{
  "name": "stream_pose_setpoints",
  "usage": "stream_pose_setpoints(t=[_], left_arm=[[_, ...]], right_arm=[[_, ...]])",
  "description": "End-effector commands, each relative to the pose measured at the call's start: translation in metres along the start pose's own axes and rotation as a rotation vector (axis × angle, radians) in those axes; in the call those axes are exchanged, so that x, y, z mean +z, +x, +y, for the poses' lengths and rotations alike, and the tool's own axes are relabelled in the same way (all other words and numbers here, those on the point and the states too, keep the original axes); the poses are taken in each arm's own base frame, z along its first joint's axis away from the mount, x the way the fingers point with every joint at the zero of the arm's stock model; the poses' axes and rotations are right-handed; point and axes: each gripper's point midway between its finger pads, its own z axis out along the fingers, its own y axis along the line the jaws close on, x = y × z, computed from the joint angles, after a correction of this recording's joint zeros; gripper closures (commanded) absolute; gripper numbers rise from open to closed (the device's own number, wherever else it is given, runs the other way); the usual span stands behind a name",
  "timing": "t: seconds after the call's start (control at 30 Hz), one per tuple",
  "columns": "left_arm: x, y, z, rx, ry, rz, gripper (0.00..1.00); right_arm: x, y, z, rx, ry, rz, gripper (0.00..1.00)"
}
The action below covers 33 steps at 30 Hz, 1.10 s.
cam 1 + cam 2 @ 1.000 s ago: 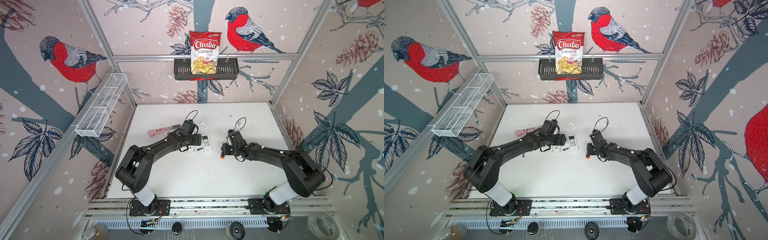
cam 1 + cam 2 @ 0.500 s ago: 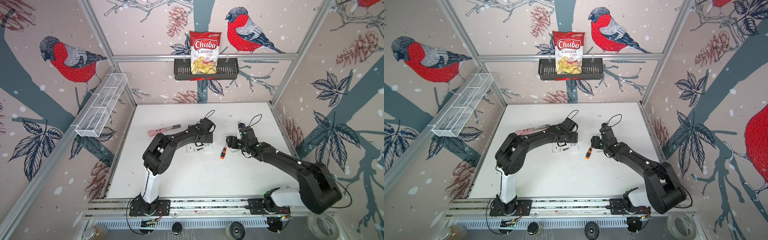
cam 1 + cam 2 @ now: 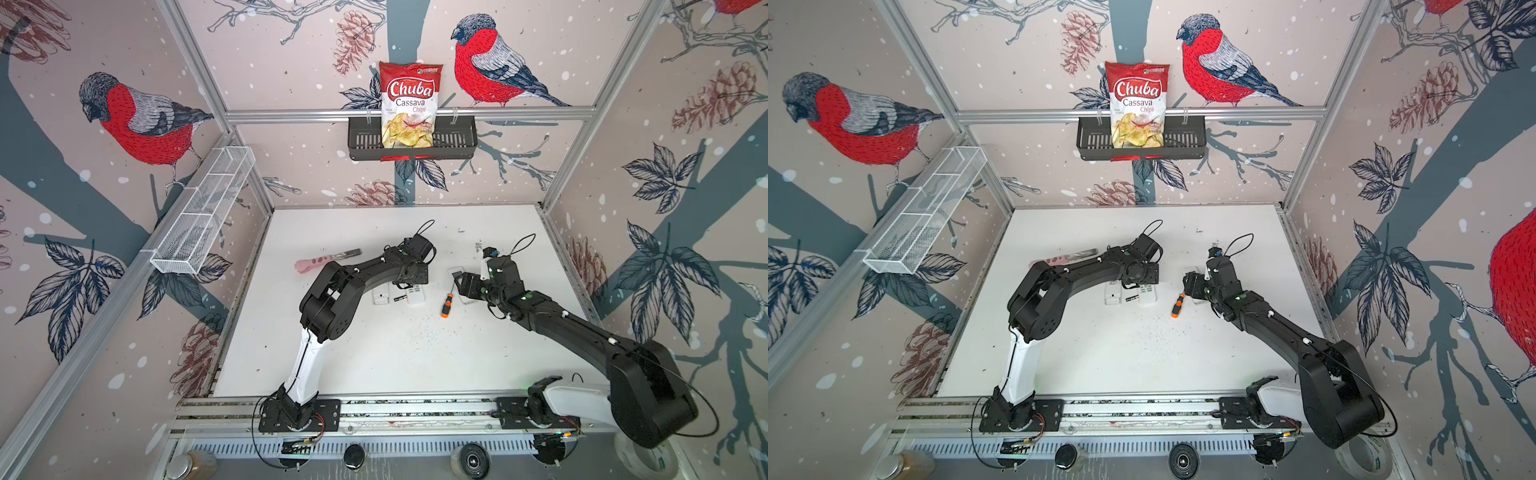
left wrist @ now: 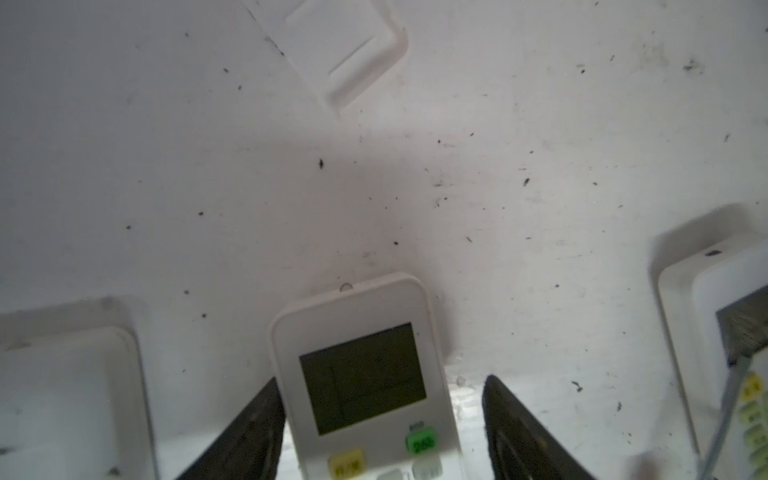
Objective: Unload the batteries from the remote control
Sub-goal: 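Grasp the emptied white remote with the left gripper and lift it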
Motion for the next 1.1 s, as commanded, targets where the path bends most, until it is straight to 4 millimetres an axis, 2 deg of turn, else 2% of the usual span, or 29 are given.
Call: stream_pose_setpoints(t=[0.0,0.23,0.37,0.57,0.67,0.77,0.83,0.97,1.07], left_arm=[[0.002,0.005,0.008,0.000,-0.041,0.022,0.28],[0.014,0.013,0.012,0.006,-0.065,0.049,0.32],[0.018,0.014,0.009,0.007,-0.047,0.053,0.43],[0.014,0.011,0.003,0.011,-0.017,0.046,0.51],[0.009,0.008,-0.001,0.016,0.003,0.038,0.52],[-0.001,0.000,-0.011,0.025,0.048,0.023,0.53],[-0.012,-0.008,-0.021,0.035,0.098,0.009,0.53],[-0.043,-0.030,-0.042,0.035,0.266,-0.025,0.53],[-0.072,-0.050,-0.050,0.015,0.430,-0.062,0.54]], right_arm=[[-0.001,-0.005,0.006,0.013,-0.032,-0.020,0.25],[-0.001,-0.004,0.007,0.015,-0.040,-0.018,0.25],[-0.001,-0.004,0.007,0.013,-0.040,-0.015,0.24],[-0.008,-0.012,0.010,0.013,-0.057,-0.043,0.22],[-0.010,-0.013,0.012,0.015,-0.079,-0.046,0.15],[-0.015,-0.018,0.018,0.015,-0.132,-0.065,0.10],[-0.022,-0.024,0.023,0.016,-0.173,-0.092,0.00],[-0.044,-0.041,0.033,0.008,-0.275,-0.179,0.01],[-0.062,-0.052,0.040,0.002,-0.356,-0.238,0.00]])
